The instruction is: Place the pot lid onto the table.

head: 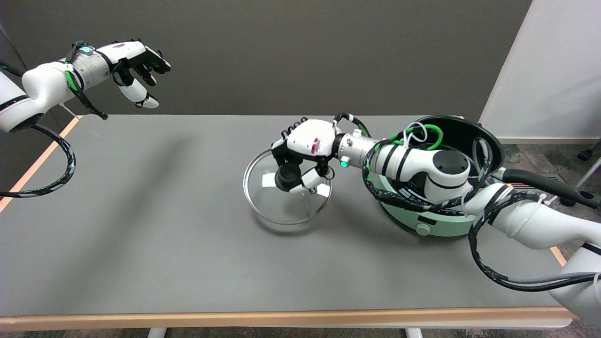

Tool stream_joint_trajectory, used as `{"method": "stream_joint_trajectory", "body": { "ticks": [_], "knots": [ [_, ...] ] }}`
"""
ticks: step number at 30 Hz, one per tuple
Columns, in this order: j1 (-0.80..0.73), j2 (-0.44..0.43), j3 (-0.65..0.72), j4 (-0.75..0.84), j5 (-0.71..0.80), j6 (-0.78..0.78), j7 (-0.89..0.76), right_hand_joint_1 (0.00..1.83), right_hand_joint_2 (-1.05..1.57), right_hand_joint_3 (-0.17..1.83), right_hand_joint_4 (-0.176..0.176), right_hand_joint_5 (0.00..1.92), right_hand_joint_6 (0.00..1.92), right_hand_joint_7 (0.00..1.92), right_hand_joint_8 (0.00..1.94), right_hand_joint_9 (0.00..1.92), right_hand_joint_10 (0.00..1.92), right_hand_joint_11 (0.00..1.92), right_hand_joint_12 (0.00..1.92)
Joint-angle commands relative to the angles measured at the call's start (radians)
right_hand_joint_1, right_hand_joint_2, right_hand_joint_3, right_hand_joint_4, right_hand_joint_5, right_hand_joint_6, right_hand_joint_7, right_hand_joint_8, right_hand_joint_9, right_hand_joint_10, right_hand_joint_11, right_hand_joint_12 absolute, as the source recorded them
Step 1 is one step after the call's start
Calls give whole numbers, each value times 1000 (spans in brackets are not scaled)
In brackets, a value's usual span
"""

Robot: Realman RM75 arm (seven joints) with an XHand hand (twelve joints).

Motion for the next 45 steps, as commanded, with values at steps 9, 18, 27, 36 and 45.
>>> {"method": "stream_joint_trajectory", "body": {
  "ticks": [9,18,27,36,45],
  "knots": [
    [-11,-46,-61,-74,18,0,-4,1227,1013,318,-114,747,1281,1024,1117,934,1008,684,1242],
    [-8,-56,-60,-110,-14,-3,-5,1226,1014,316,-112,747,1282,1024,1115,934,1005,684,1240],
    [5,-64,-57,-125,-47,-14,-5,1226,1016,313,-112,747,1283,1024,1114,936,1005,683,1238],
    [15,-64,-22,-123,-68,-8,-19,898,712,856,176,721,640,917,534,875,809,620,1265],
    [22,-50,42,-88,-68,18,-18,885,500,946,118,546,248,674,214,635,474,503,1188]
  ]
}}
